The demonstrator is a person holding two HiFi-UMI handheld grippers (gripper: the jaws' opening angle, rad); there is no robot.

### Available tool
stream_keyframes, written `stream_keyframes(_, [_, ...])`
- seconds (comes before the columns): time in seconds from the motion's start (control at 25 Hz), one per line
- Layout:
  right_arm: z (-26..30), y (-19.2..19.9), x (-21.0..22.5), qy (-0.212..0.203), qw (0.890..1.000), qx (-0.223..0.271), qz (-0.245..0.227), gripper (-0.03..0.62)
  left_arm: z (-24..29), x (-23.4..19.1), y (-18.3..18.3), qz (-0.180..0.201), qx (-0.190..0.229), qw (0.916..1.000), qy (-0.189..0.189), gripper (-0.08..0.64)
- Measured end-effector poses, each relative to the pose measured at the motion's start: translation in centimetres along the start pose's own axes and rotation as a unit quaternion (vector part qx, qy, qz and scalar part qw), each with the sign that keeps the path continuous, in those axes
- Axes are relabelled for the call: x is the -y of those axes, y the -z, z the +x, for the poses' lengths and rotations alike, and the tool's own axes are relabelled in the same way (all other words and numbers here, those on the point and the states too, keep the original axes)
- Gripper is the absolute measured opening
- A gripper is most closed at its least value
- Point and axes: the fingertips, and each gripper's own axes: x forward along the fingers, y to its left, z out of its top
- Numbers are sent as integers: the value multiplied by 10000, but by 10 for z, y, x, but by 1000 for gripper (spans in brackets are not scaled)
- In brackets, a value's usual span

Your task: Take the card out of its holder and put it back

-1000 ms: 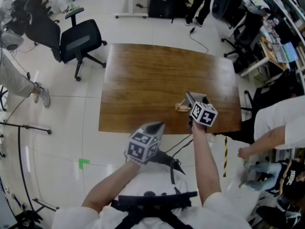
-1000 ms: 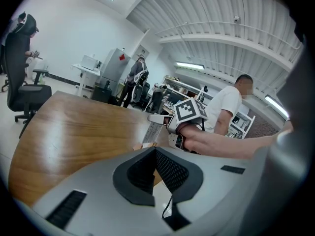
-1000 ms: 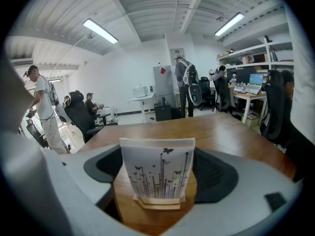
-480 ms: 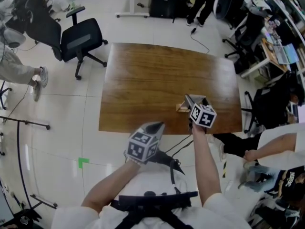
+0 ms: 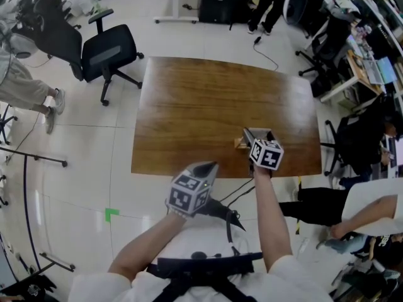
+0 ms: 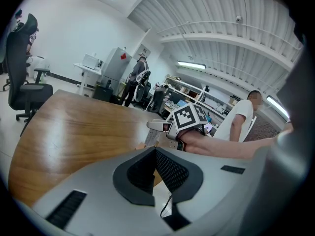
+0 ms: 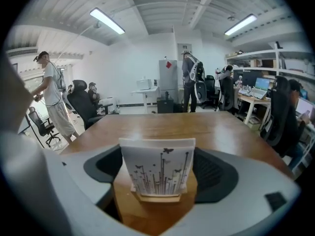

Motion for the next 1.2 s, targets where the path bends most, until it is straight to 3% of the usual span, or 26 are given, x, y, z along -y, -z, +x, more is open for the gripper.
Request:
stream_keyframes(0.48, [1, 9, -2, 1, 9998, -98, -190, 470, 4, -1, 2, -34, -60, 10000, -33, -8])
stream_keyframes(0.64, [6, 20, 3, 44, 9999, -125, -14, 471, 3, -5, 4, -58, -89, 9999, -59, -8])
stream_keyframes(1.2, [12, 21, 1, 15, 9999, -92, -46, 479, 8, -5, 4, -86, -152, 9998, -33, -7])
